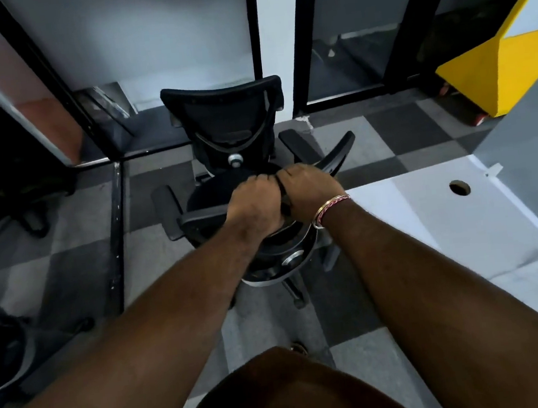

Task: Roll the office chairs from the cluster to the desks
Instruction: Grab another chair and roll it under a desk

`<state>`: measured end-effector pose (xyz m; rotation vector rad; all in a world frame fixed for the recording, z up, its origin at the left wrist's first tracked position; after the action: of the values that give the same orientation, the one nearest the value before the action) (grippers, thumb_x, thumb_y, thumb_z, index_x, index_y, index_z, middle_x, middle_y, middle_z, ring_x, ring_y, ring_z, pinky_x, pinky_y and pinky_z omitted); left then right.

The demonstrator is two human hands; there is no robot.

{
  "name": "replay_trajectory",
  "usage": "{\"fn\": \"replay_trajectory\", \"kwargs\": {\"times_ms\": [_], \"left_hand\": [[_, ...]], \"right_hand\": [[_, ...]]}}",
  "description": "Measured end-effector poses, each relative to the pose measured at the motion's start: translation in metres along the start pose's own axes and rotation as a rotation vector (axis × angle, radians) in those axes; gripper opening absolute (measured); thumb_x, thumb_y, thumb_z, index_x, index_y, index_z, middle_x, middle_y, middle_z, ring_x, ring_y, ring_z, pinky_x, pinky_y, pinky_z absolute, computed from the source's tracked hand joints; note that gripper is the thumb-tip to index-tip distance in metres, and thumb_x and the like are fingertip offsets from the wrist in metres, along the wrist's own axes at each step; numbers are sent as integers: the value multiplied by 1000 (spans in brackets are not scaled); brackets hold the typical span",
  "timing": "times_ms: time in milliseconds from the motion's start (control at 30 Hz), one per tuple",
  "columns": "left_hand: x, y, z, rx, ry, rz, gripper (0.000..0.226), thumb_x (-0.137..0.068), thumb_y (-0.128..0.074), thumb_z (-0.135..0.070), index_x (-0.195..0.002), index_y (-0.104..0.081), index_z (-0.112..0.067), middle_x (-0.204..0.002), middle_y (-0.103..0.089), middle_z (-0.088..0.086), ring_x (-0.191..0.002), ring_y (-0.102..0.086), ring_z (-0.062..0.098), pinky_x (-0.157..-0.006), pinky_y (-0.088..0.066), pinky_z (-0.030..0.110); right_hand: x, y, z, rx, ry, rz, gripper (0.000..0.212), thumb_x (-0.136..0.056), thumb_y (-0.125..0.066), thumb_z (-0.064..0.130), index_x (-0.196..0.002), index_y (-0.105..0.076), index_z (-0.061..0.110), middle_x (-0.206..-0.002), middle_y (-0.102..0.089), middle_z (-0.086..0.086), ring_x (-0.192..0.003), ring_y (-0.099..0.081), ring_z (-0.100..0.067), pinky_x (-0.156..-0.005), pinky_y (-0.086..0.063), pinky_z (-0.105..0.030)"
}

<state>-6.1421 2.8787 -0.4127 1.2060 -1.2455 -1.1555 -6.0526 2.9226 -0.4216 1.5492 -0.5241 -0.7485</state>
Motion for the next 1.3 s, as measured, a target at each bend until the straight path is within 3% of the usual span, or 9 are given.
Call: {"fn": "replay_trajectory", "kwargs": {"times_ms": [200, 333, 533, 733, 867, 1067, 1167, 1300], "left_hand": [[-49, -32, -3, 28, 44, 154, 43, -88, -70, -39, -127, -63, -19, -123, -65, 2, -114, -64, 26, -90, -54, 38], [-66, -38, 1, 46, 96, 209, 22, -87, -70, -33, -104, -72, -19, -102, -72, 2, -96, -71, 27, -74, -53, 33], [-64, -38, 16, 25, 48, 200, 13, -86, -69, -33, -89, -69, -21, -78, -62, -5, -76, -63, 22, -66, -49, 31], [-36, -42, 40, -78, -33, 240, 20, -89, -66, -41, -94, -69, -21, -97, -72, 2, -90, -69, 25, -79, -56, 36], [-10, -39, 61, -110, -52, 254, 23, -88, -69, -41, -95, -71, -19, -95, -71, 2, -90, -70, 24, -79, -58, 37], [47, -44, 83, -104, -143, 240, 17, -90, -67, -37, -83, -62, -22, -93, -69, 1, -84, -67, 22, -77, -56, 36], [81, -44, 87, -110, -211, 208, 16, -91, -65, -37, -89, -67, -21, -96, -70, 2, -90, -70, 24, -75, -54, 36], [126, -46, 101, -94, -266, 180, 25, -90, -65, -35, -73, -50, -24, -85, -66, 0, -83, -67, 24, -73, -55, 36]], "right_hand": [[-31, -44, -32, 35, 61, 110, 31, -73, -69, 34, -96, -66, 15, -93, -68, -6, -86, -63, -27, -77, -48, -35], [-46, -53, -40, 129, 82, 185, 21, -76, -66, 37, -91, -66, 23, -90, -68, 2, -85, -65, -23, -65, -45, -32], [-57, -50, -29, 166, 133, 235, 18, -82, -59, 41, -81, -64, 23, -80, -67, 2, -73, -65, -23, -57, -40, -31], [-45, -50, 16, 131, 79, 244, 17, -81, -60, 39, -76, -60, 24, -81, -69, 0, -75, -68, -26, -58, -40, -30], [-36, -51, 51, 92, 26, 231, 26, -83, -60, 43, -69, -50, 24, -80, -69, 1, -74, -68, -25, -58, -39, -29], [0, -47, 106, 103, -57, 217, 27, -84, -59, 42, -67, -49, 23, -75, -66, 2, -69, -65, -24, -57, -39, -30], [23, -45, 134, 125, -115, 228, 26, -83, -59, 41, -67, -48, 23, -75, -66, 2, -69, -65, -24, -57, -39, -30], [51, -41, 180, 146, -198, 239, 21, -81, -59, 41, -72, -56, 23, -76, -67, 2, -70, -66, -25, -58, -42, -31]]}}
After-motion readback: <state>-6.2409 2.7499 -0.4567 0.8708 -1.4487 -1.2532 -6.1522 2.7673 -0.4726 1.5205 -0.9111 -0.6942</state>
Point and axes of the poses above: each hand's wrist, its own x-axis away from the middle knuckle, its own y-axis out of the back of the hand, z = x × y, the point moved 5 cm from there along -x, towards the middle knuckle
